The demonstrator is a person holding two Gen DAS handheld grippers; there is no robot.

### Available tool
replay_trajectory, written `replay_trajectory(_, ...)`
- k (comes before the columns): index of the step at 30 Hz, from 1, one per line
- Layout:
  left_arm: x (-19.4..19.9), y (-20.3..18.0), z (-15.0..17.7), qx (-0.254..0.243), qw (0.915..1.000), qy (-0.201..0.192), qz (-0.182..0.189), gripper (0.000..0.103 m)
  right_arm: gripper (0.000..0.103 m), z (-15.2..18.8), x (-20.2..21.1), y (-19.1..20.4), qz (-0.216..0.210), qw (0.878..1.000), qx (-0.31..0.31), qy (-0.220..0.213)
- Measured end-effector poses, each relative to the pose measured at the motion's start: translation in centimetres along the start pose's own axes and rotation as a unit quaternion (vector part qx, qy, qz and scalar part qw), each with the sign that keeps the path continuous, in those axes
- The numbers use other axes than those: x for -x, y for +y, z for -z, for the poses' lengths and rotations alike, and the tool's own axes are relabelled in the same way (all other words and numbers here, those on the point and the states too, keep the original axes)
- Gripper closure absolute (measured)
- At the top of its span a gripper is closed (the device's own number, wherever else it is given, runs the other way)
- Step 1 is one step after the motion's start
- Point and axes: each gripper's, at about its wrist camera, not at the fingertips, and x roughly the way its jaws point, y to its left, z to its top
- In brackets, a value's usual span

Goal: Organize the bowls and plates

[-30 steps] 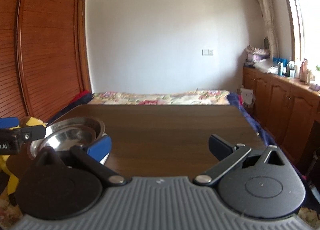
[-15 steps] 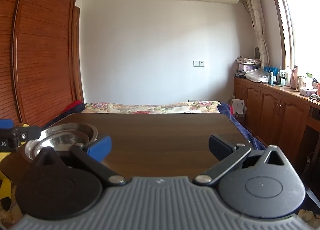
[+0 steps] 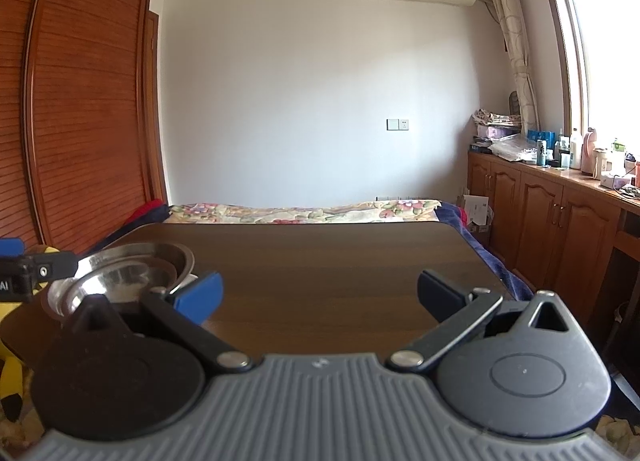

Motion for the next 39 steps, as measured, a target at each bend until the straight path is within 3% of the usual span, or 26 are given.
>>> replay_trajectory(39,0.02,0.06,0.1,-0.004,1.0,0.002,0.001,0.0,0.0,0.12,-0.02,0.0,-0.001,1.0,0.001,0.004)
